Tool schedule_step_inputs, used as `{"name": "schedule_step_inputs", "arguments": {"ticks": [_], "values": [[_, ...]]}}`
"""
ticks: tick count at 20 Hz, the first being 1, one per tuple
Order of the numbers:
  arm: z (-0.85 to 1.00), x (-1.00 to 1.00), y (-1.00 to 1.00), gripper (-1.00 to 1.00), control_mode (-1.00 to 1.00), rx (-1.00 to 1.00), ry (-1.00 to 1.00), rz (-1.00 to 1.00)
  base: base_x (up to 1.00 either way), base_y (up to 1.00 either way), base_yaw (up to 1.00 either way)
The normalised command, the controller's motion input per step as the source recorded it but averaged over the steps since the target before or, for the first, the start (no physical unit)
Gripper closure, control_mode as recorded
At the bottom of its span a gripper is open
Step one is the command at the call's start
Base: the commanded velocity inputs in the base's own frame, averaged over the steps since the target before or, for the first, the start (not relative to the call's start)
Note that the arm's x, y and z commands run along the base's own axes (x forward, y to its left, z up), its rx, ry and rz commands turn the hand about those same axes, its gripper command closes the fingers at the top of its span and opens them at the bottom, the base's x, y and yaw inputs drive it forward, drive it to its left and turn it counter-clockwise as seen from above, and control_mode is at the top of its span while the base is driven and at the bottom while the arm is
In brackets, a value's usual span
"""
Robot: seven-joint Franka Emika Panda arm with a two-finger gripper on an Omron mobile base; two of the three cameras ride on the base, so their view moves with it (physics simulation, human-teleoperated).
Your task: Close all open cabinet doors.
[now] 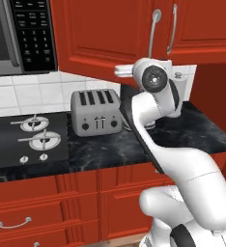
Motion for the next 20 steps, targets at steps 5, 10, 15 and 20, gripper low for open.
{"name": "schedule_step_inputs", "arguments": {"ticks": [5,10,15,20], "values": [[-0.16,1.00,-0.31,-1.00,-1.00,0.00,0.02,0.04,0.00,0.00,0.00],[-0.12,1.00,-0.34,-1.00,-1.00,0.00,0.04,0.08,0.00,0.00,0.00],[-0.10,1.00,-0.34,-1.00,-1.00,0.00,0.06,0.09,0.00,0.00,0.00],[-0.07,1.00,-0.31,-1.00,-1.00,0.00,0.07,0.11,0.00,0.00,0.00]]}}
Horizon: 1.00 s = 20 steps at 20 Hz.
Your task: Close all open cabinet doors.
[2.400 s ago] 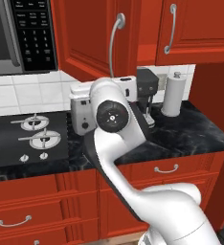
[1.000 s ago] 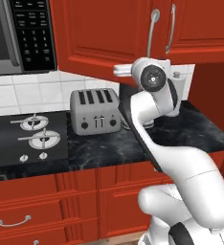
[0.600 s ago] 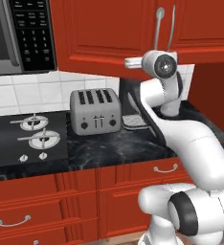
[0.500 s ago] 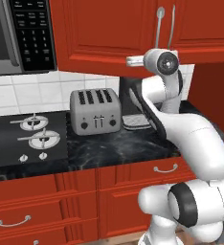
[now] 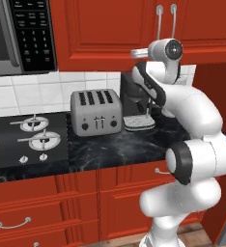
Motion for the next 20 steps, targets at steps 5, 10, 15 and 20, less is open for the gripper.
{"name": "schedule_step_inputs", "arguments": {"ticks": [5,10,15,20], "values": [[-0.11,1.00,-0.20,-1.00,-1.00,0.00,0.05,0.11,0.00,0.00,0.00],[-0.23,0.96,-0.12,-1.00,-1.00,0.00,0.01,0.14,0.00,0.00,0.00],[-0.35,0.86,-0.10,-1.00,-1.00,0.00,0.00,0.13,0.00,0.00,0.00],[-0.15,0.54,-0.11,-1.00,-1.00,0.00,0.00,0.12,0.00,0.00,0.00]]}}
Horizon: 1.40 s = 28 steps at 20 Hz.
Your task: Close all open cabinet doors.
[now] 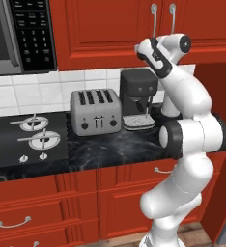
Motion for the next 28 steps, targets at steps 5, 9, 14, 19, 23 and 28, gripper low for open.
{"name": "schedule_step_inputs", "arguments": {"ticks": [5,9,14,19,23,28], "values": [[0.00,-0.02,0.00,-1.00,-1.00,0.00,0.04,0.11,0.00,0.00,0.00],[0.01,-0.82,-0.08,-1.00,-1.00,-0.01,0.07,0.10,0.00,0.00,0.00],[0.18,-1.00,-0.10,-1.00,-1.00,-0.02,0.05,0.10,0.00,0.00,0.00],[0.15,-1.00,-0.08,-1.00,-1.00,-0.03,0.01,0.12,0.00,0.00,0.00],[0.00,-1.00,-0.01,-1.00,-1.00,-0.05,0.01,0.12,0.00,0.00,0.00],[-0.32,-0.94,0.00,-1.00,-1.00,-0.08,0.01,0.13,0.00,0.00,0.00]]}}
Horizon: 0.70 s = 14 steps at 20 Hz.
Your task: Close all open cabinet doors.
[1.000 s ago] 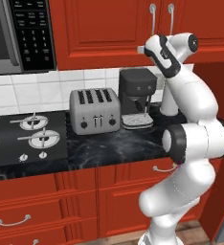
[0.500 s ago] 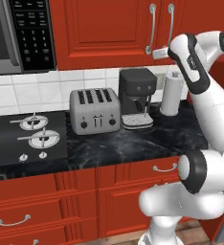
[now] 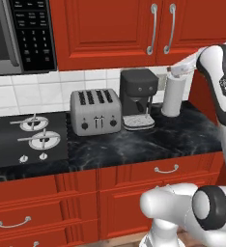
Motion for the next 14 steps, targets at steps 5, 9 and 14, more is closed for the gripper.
{"name": "schedule_step_inputs", "arguments": {"ticks": [5,9,14], "values": [[-0.59,-0.47,0.12,-1.00,-1.00,-0.11,0.00,0.05,0.00,0.00,0.00],[-0.43,-0.23,0.20,-1.00,-1.00,-0.09,0.00,0.00,0.00,0.00,0.00],[-0.06,-0.19,0.11,-1.00,-1.00,-0.01,0.00,-0.06,0.00,0.00,0.00]]}}
